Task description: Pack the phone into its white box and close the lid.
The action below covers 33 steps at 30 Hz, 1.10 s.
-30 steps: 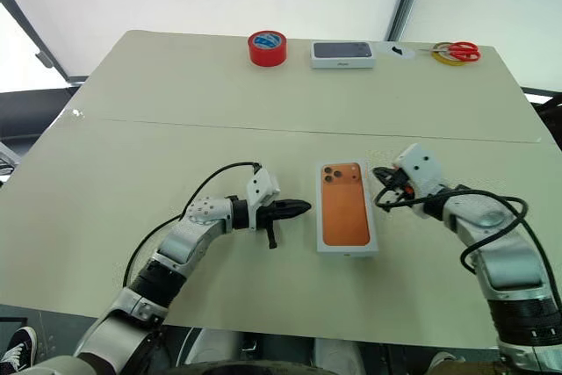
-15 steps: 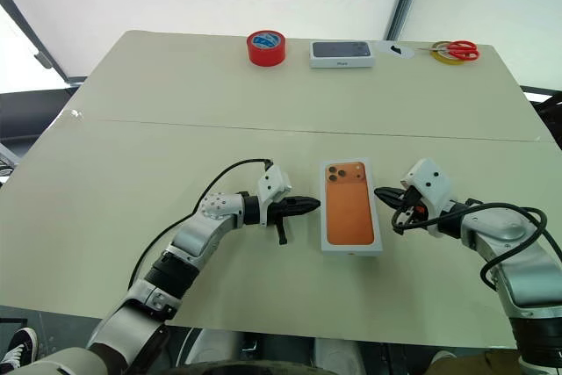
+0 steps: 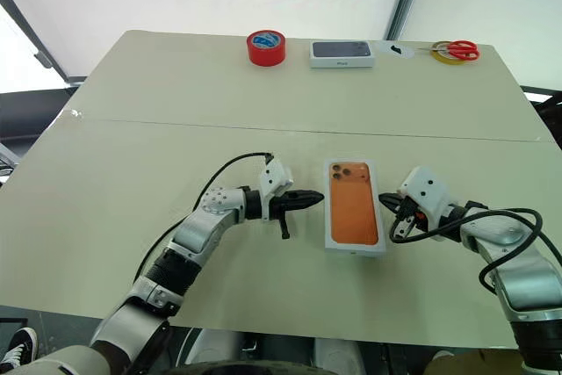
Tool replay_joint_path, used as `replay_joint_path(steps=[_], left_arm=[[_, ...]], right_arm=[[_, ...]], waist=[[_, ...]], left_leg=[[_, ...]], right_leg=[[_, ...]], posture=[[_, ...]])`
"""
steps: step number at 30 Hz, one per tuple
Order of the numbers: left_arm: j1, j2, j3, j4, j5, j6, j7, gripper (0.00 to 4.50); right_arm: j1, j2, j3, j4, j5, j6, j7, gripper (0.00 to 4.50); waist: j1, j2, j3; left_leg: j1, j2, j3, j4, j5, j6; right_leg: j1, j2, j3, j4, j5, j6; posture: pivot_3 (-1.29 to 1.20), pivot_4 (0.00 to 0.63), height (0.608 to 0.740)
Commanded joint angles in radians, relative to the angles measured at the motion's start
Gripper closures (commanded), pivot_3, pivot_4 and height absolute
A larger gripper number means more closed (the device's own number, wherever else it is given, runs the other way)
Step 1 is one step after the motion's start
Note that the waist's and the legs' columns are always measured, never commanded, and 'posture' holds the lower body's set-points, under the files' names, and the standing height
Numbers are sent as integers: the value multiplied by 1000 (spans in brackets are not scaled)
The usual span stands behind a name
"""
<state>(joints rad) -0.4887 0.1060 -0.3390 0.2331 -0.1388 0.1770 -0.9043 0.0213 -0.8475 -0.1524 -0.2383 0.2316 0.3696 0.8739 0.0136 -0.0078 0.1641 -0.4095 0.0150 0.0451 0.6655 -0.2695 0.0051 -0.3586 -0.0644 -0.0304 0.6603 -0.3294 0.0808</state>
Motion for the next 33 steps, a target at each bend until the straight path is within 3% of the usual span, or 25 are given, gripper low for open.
replay_joint_path(steps=[1, 11, 15, 21, 24, 29, 32, 33], left_arm=[[-27, -22, -5, -30, -8, 5, 9, 4500], [-20, 32, 37, -9, -11, -39, 7, 4500], [-59, -16, 70, -11, -53, -27, 32, 4500], [-160, -93, 53, 157, 5, -122, 79, 4500], [-173, -97, 26, 232, 28, -120, 56, 4500], [-176, -71, 0, 309, 67, -120, 26, 4500], [-171, -67, 51, 299, 13, -57, 13, 4500], [-158, -54, 58, 271, -6, -59, -19, 4241]], right_arm=[[-19, -21, 22, -23, -24, -54, 21, 4449], [-78, -4, 10, 12, -26, -79, 17, 4449], [-115, -7, -1, 53, -15, -90, 32, 4449], [-159, 37, -4, 37, 61, -45, 38, 4449], [-127, 24, 37, 15, 38, -50, 60, 4449], [-21, -49, 184, 2, -141, -161, 91, 4449], [-33, -10, 178, -29, -72, -61, 82, 4449], [-39, -3, 166, -48, -14, -14, 108, 4212]], waist=[[0, 0, 0], [-2, 0, 0], [3, 0, 0], [0, 0, 0], [-1, 0, 0], [-1, 0, 0], [-1, -4, -3], [-3, -4, -3]], left_leg=[[0, 0, 0, 0, 0, 0], [0, 0, 0, 0, 0, 0], [0, 0, 0, 0, 0, 0], [0, 0, 0, 0, 0, 0], [0, 0, 0, 0, 0, 0], [1, 0, 0, 0, 0, 0], [2, 0, 0, 0, 0, 0], [2, 1, 0, 0, 0, 0]], right_leg=[[0, 0, 0, 0, 0, 0], [0, 0, 0, 0, 0, 0], [0, 0, 0, 0, 0, 0], [0, 0, 0, 0, 0, 0], [0, 1, 0, 0, 0, 0], [0, 1, 0, 0, 0, 0], [1, 1, 0, 0, 0, 0], [2, 1, 0, 0, 0, 0]], posture=[[0, 150, 740], [0, 150, 740], [0, 150, 740], [0, 150, 740], [0, 150, 740], [0, 150, 740], [0, 150, 740], [0, 150, 740]])
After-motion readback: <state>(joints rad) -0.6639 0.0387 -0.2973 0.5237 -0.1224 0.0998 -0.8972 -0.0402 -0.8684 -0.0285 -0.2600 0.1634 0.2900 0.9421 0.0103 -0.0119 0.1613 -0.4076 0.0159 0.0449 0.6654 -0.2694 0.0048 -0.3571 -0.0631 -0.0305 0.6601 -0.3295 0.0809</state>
